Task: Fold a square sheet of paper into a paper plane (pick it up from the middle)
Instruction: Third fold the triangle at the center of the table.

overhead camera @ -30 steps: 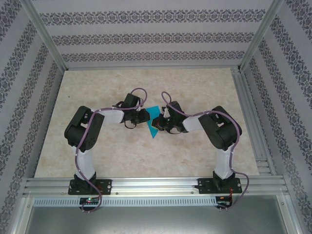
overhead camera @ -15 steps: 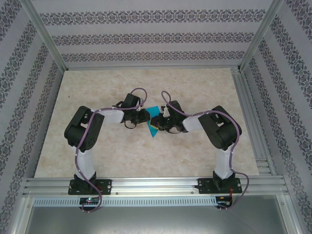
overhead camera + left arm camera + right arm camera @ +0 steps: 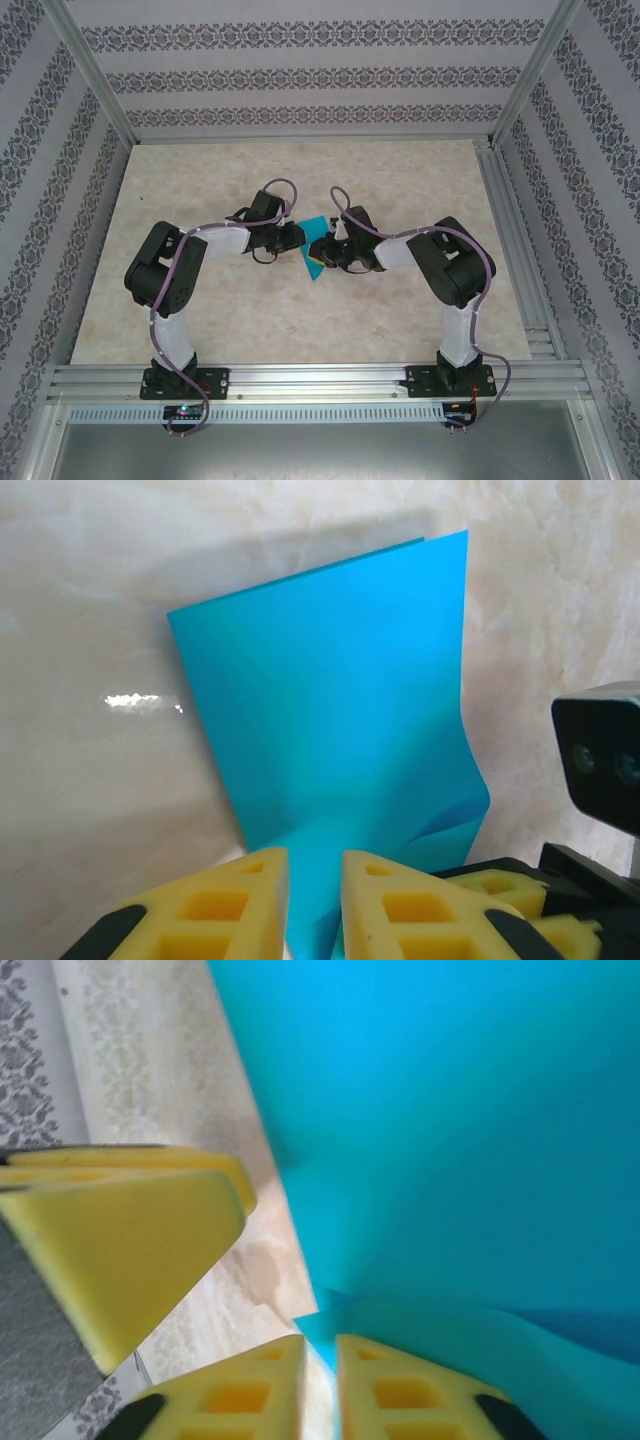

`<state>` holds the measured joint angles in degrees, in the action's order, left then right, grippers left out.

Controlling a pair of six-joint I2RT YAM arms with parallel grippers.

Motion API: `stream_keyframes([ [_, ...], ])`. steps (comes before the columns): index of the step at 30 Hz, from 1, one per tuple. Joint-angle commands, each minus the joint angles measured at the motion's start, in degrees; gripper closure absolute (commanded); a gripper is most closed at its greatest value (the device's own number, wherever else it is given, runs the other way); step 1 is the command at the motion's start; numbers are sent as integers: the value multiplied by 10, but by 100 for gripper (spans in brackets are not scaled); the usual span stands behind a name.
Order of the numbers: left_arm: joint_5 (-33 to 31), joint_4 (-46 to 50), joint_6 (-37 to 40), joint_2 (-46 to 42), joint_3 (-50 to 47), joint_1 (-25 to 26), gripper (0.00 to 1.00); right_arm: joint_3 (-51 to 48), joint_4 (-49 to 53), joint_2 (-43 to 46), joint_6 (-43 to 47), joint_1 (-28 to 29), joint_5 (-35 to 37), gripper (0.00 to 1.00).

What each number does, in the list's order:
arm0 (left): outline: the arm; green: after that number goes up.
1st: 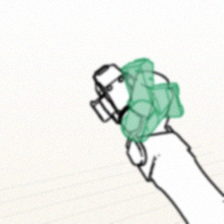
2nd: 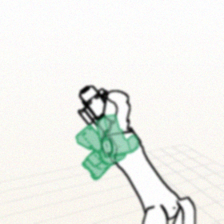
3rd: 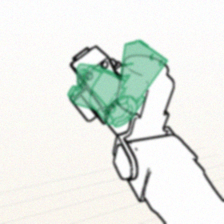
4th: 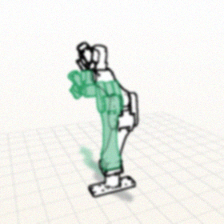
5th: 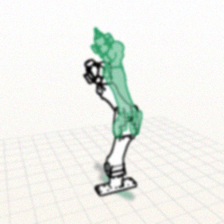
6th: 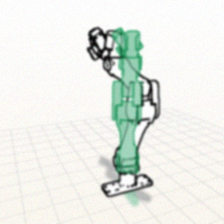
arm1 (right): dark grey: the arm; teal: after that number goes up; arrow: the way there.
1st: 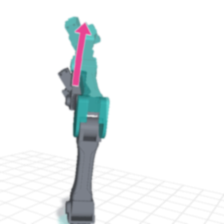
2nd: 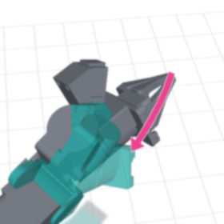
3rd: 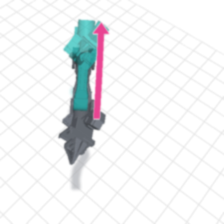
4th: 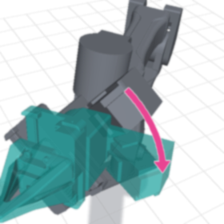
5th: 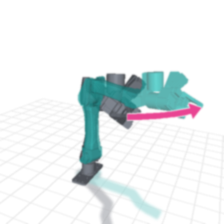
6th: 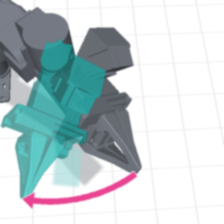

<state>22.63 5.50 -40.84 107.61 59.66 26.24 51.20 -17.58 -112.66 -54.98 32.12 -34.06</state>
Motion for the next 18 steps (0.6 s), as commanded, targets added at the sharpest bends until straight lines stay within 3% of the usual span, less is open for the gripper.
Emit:
stream_keyframes([
  [1, 26, -12, -4, -18, -8, -9, 81, -9, 38, -12, 17, -5, 29, 92],
  [5, 48, -12, 2, -20, -16, -5, 87, -8, 52, -11, 23, -6, 37, 100],
  [18, 74, 3, 15, -35, -29, 10, 96, -3, 78, -9, 31, -5, 49, 100],
])
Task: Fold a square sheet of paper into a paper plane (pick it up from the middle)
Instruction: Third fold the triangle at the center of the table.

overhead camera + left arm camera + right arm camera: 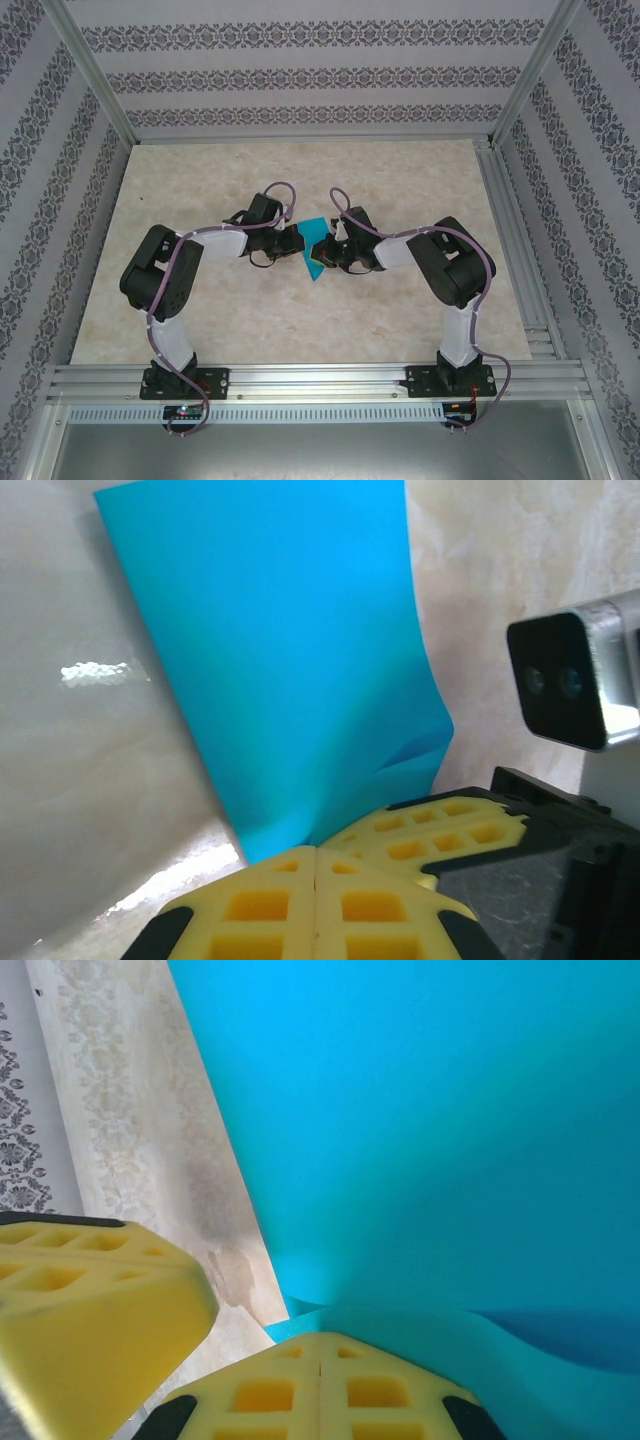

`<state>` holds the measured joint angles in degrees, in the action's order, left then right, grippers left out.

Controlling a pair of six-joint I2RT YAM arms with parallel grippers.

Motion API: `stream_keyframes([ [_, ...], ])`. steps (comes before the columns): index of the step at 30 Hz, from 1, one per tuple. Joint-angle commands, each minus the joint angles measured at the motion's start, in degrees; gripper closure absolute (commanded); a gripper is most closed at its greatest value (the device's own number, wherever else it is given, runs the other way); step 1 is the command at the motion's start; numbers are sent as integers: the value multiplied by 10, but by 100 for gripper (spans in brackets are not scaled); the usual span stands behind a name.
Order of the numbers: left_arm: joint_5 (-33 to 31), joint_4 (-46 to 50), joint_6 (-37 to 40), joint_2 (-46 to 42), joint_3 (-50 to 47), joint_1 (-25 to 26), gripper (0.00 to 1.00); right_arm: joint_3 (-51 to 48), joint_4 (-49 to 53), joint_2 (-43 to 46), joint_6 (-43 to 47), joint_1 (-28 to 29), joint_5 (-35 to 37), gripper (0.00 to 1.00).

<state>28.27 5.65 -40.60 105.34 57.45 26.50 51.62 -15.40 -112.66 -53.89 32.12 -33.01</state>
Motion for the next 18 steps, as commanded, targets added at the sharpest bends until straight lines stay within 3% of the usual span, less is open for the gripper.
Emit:
stream_keyframes([
  [1, 21, 1, 12, -10, -6, 10, 96, -7, 56, -10, 20, -5, 39, 100],
  [18, 6, 24, 11, 31, 14, 25, 100, -12, 53, -10, 17, -6, 41, 100],
])
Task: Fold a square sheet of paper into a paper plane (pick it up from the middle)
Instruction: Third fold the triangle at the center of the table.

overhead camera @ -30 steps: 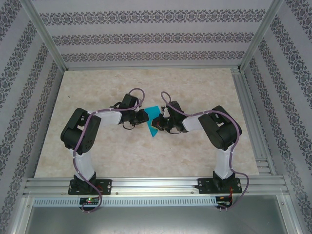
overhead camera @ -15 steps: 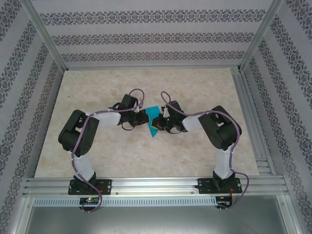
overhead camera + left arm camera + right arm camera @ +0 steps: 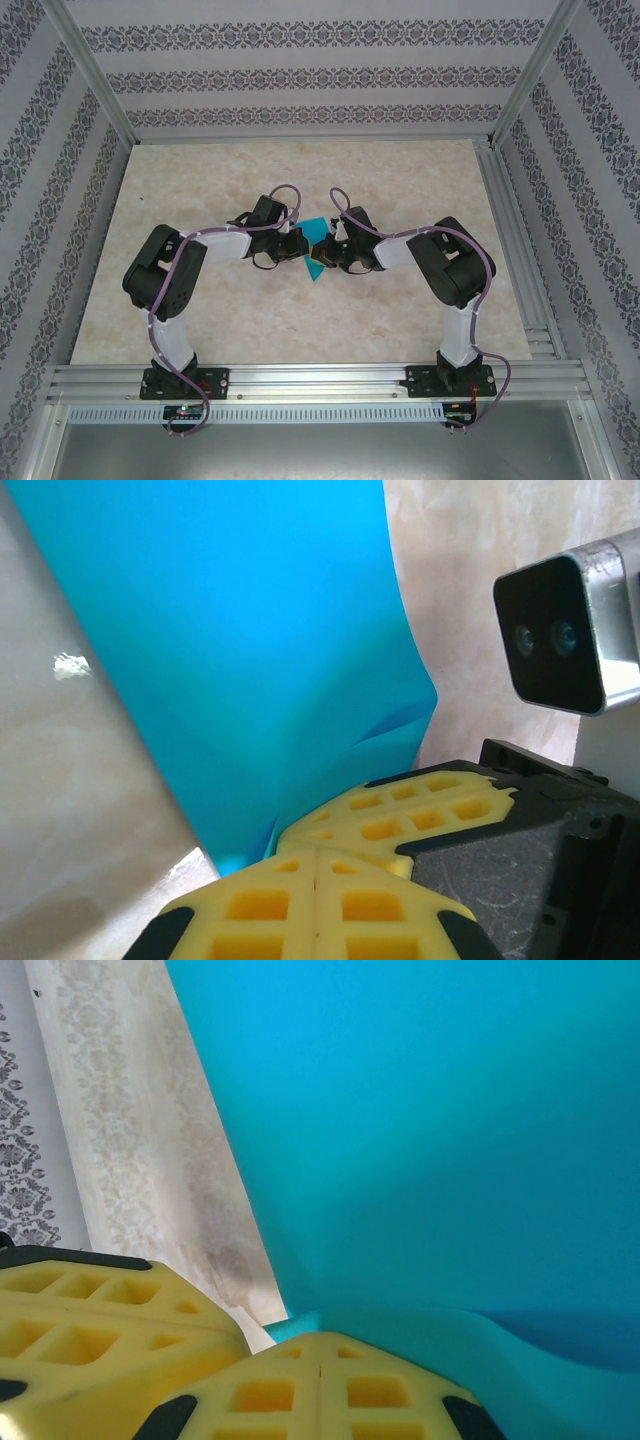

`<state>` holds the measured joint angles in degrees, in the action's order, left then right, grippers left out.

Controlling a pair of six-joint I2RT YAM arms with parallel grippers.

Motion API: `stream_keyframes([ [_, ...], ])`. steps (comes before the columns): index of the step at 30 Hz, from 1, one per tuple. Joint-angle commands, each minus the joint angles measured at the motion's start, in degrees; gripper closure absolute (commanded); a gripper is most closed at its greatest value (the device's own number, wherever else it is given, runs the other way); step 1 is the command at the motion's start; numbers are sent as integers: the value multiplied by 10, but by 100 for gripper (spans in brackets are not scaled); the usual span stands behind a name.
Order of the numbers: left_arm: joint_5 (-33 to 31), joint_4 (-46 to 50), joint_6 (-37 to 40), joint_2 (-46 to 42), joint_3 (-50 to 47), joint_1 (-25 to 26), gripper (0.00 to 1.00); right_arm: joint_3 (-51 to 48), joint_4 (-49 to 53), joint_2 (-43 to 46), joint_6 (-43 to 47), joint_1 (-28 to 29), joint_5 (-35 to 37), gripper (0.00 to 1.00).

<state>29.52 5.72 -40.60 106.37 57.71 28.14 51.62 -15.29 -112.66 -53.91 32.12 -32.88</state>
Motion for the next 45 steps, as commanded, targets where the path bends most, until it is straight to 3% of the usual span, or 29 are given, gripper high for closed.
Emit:
stream_keyframes([
  [1, -10, 25, 12, 23, 12, 9, 100, -12, 52, -10, 17, -6, 40, 100],
  [21, -68, 79, 20, 44, 28, 9, 100, -11, 32, 22, 9, -6, 21, 100],
  [32, -91, 104, 25, 47, 33, 15, 100, -60, 23, 96, 10, 0, -22, 91],
  [45, -97, 96, 17, 29, 20, 18, 100, -71, 16, 71, 20, 17, -45, 87],
])
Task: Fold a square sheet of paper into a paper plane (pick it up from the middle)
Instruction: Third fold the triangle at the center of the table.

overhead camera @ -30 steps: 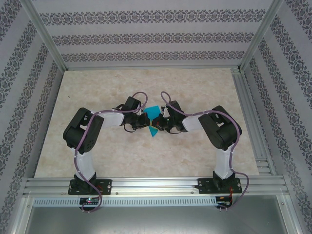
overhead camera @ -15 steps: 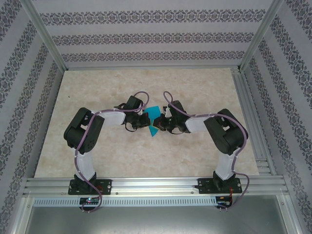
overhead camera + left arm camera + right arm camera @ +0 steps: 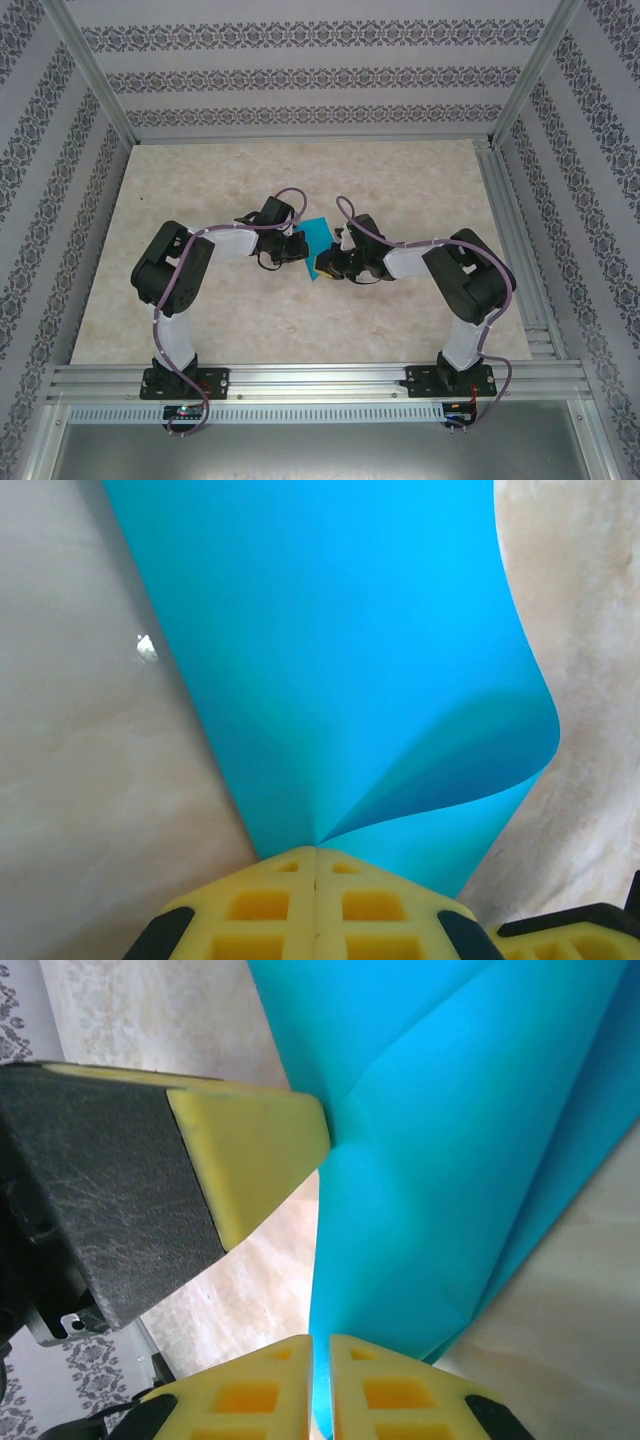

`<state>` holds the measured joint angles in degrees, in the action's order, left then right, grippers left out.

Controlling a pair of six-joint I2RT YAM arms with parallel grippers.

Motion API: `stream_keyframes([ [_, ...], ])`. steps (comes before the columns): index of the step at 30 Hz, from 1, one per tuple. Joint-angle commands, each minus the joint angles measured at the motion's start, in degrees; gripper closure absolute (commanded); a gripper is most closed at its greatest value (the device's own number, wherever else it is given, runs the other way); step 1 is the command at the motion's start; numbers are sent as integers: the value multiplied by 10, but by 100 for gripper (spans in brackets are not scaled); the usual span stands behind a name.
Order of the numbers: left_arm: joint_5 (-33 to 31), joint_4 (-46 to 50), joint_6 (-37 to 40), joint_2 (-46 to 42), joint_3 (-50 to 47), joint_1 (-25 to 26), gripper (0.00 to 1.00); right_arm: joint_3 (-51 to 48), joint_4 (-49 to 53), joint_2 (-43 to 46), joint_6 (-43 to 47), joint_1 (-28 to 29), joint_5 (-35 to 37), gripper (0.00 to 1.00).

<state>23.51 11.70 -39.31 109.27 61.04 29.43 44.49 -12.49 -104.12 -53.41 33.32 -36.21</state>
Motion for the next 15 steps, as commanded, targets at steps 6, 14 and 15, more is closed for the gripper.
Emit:
stream_keyframes([
  [6, -34, 34, 3, -9, -17, 5, 100, -1, 3, -25, 18, 6, -3, 86],
  [14, -36, 32, 3, -8, -17, 5, 100, -1, 15, -28, 22, 6, 3, 86],
  [15, -36, 32, 2, -8, -17, 5, 100, -1, 13, -23, 22, 6, 1, 86],
])
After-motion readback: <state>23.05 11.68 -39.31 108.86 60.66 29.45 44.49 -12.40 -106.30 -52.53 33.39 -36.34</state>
